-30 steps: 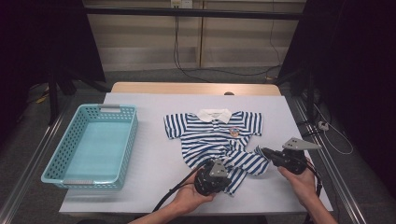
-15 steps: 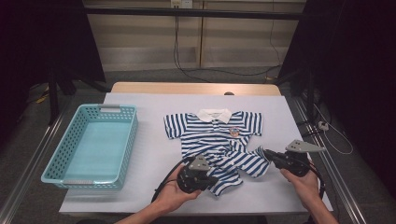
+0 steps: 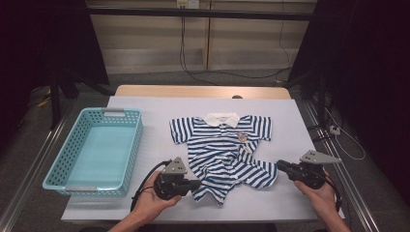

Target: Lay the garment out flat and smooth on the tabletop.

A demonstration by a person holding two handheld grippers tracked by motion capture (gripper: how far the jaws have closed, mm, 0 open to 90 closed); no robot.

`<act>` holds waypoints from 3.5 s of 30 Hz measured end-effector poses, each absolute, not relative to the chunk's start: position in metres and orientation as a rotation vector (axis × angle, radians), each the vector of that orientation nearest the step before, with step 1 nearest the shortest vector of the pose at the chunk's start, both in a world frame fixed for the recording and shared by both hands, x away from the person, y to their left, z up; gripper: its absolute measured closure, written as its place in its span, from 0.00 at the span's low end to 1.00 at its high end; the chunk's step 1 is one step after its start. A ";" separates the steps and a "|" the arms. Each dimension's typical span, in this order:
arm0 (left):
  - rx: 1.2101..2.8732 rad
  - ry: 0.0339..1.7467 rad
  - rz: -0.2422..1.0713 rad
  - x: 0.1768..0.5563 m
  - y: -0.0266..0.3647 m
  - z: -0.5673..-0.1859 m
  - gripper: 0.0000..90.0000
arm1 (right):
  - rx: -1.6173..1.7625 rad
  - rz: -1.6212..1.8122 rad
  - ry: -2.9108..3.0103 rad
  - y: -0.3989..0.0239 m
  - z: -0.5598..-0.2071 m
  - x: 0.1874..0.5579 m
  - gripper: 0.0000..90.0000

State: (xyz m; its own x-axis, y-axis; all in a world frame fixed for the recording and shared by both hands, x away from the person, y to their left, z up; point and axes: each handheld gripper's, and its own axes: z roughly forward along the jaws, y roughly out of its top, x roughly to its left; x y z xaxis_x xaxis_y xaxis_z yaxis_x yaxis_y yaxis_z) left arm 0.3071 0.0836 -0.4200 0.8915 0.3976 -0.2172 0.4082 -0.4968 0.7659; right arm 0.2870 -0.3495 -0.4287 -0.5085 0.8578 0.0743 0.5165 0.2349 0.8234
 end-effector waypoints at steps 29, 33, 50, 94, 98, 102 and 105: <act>2.264 0.475 -0.004 0.297 0.030 -0.450 0.77 | 0.895 1.037 2.580 -0.269 -0.448 0.279 0.78; 2.231 0.468 -0.062 0.300 0.030 -0.453 0.75 | 0.902 1.036 2.582 -0.267 -0.448 0.282 0.77; 2.254 0.510 -0.011 0.299 0.030 -0.450 0.62 | 1.100 1.427 2.615 -0.267 -0.430 0.278 0.85; 2.267 0.419 -0.032 0.275 0.021 -0.445 0.73 | 1.189 0.967 2.445 -0.319 -0.437 0.287 0.99; 2.208 0.460 -0.015 0.283 0.030 -0.433 0.53 | 1.183 0.944 2.434 -0.327 -0.435 0.274 0.99; 2.128 0.555 0.003 0.296 0.052 -0.420 0.47 | 1.149 0.915 2.442 -0.327 -0.433 0.262 0.99; 2.107 0.634 0.063 0.307 0.071 -0.419 0.52 | 1.171 0.870 2.471 -0.327 -0.435 0.258 0.99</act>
